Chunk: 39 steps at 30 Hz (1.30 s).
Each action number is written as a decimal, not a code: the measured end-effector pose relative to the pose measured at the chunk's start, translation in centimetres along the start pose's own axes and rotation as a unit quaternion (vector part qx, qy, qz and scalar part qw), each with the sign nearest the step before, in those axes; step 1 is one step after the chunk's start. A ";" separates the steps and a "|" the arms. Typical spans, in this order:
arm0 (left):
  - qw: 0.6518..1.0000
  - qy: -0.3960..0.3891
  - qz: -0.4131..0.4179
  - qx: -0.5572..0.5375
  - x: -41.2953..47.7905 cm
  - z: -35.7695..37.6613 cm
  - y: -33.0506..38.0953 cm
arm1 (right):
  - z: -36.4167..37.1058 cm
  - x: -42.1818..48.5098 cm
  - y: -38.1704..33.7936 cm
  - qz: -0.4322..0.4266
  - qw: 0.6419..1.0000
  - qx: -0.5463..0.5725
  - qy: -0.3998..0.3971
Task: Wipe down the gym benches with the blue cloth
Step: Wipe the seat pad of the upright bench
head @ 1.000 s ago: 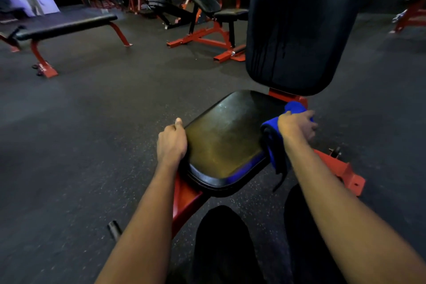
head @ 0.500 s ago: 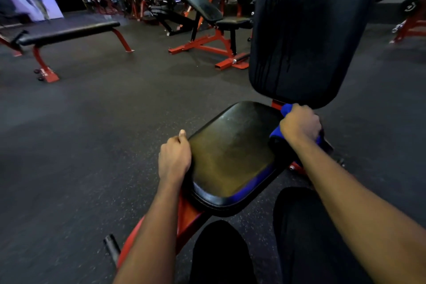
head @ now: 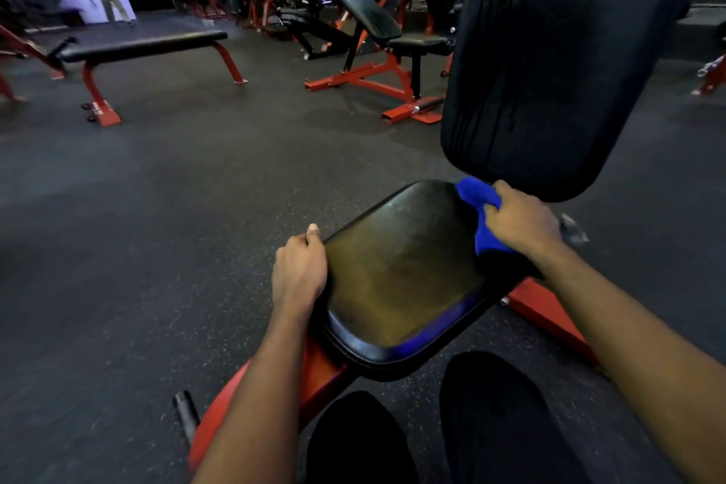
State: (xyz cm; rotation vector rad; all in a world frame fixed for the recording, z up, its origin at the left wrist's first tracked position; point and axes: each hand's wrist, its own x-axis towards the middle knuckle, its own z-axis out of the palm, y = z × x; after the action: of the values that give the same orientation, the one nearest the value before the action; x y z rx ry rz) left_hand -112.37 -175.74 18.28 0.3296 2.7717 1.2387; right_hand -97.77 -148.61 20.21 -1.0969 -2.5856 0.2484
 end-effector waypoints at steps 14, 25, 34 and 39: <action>1.000 0.012 0.012 0.007 0.3 0.6 -0.1 | 1.0 1.3 -2.0 -0.085 0.995 -0.045 0.016; 1.000 0.023 0.005 0.001 0.9 0.9 -0.6 | 3.5 10.5 -8.7 -0.189 0.974 -0.016 -0.127; 0.999 0.034 -0.003 0.000 1.8 1.4 -1.3 | 4.3 12.4 -9.4 -0.139 0.970 -0.039 -0.195; 0.999 0.035 0.003 -0.003 1.7 1.3 -1.2 | 4.1 10.9 -9.6 -0.236 0.953 -0.018 -0.189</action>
State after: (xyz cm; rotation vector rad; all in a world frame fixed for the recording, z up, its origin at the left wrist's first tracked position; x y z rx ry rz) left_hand -114.02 -175.23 16.54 0.3005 2.8272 1.2847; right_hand -112.75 -147.54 21.52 -0.4384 -3.1031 0.3194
